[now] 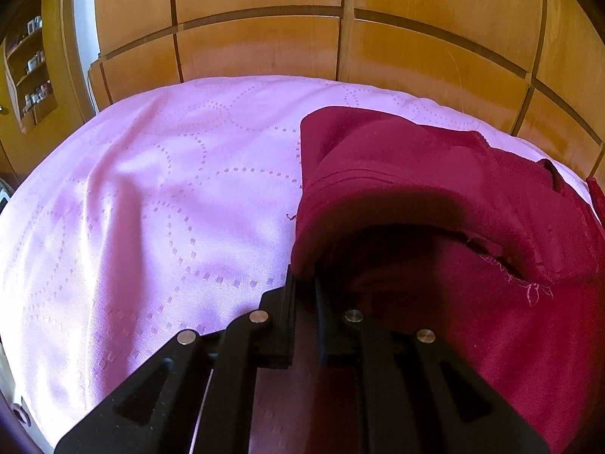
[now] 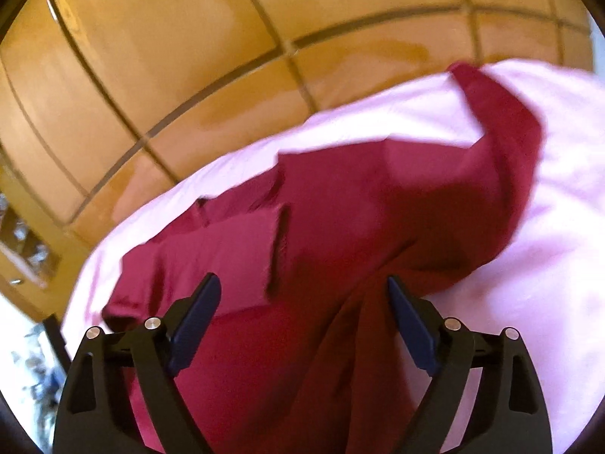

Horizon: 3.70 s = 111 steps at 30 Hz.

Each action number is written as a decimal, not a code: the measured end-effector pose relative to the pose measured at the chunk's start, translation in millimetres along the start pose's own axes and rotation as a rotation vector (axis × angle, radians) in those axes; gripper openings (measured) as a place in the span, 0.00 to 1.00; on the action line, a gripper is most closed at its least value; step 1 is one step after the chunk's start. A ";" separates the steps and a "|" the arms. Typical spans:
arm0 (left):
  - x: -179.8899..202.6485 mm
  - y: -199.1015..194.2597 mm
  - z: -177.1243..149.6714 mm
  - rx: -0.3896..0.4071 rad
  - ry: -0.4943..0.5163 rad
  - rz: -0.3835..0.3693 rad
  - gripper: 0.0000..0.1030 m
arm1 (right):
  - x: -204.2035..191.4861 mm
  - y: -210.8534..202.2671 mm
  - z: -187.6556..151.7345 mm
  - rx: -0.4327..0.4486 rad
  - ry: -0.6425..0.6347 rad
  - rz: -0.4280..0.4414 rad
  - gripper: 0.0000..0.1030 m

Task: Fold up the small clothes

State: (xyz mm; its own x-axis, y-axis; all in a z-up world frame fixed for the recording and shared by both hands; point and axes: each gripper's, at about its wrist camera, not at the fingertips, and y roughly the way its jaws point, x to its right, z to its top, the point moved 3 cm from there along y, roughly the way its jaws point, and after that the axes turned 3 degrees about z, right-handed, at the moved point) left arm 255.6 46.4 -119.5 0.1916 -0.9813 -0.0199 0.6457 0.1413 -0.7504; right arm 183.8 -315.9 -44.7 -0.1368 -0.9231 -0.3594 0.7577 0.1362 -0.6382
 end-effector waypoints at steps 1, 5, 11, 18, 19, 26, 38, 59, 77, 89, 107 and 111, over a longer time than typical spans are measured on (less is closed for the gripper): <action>0.1 0.0 0.1 0.000 0.000 0.000 0.08 | -0.1 -6.8 3.5 0.012 -0.016 -0.037 0.85; 1.7 0.5 -0.6 0.000 0.006 0.010 0.08 | -4.9 -37.0 20.8 0.110 -0.089 -0.084 0.85; 3.6 -0.3 -0.9 0.002 0.014 0.029 0.10 | -13.5 19.5 18.8 -0.050 -0.002 0.189 0.59; -3.0 2.0 -1.6 -0.002 -0.024 -0.018 0.10 | 7.3 82.9 -3.6 -0.150 0.083 0.184 0.36; -3.2 2.2 -1.7 -0.001 -0.026 -0.020 0.10 | 2.8 84.1 -3.5 -0.155 0.062 0.183 0.32; -12.1 -0.3 -1.9 0.022 -0.084 -0.081 0.10 | 2.4 68.8 12.0 -0.054 -0.001 0.120 0.00; -9.4 2.9 -1.8 0.012 -0.078 -0.079 0.10 | 5.2 59.2 5.6 -0.030 0.011 0.254 0.64; -1.1 1.3 8.5 -0.028 -0.023 -0.034 0.12 | 6.1 90.4 -6.0 -0.098 -0.015 0.160 0.06; -46.4 -54.6 -12.4 0.120 -0.306 -0.068 0.64 | 2.9 85.8 -8.2 -0.070 0.015 0.265 0.30; 22.5 -25.3 0.9 0.034 -0.045 0.064 0.92 | 14.2 57.3 -7.9 0.035 0.099 0.315 0.56; 27.2 -30.0 -23.6 -0.001 0.033 0.119 0.98 | 246.9 -37.1 24.4 0.247 0.563 -0.296 0.80; 26.9 -35.2 -29.5 0.033 0.039 0.118 0.98 | 251.7 -54.0 20.9 0.229 0.444 -0.328 0.81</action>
State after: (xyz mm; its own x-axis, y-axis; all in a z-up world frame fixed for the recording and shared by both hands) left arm 216.2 11.2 -113.1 0.2393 -0.9618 -0.1327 0.6447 0.2596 -0.7190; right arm 121.8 -563.2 -86.4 -0.6030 -0.6585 -0.4503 0.7424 -0.2567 -0.6188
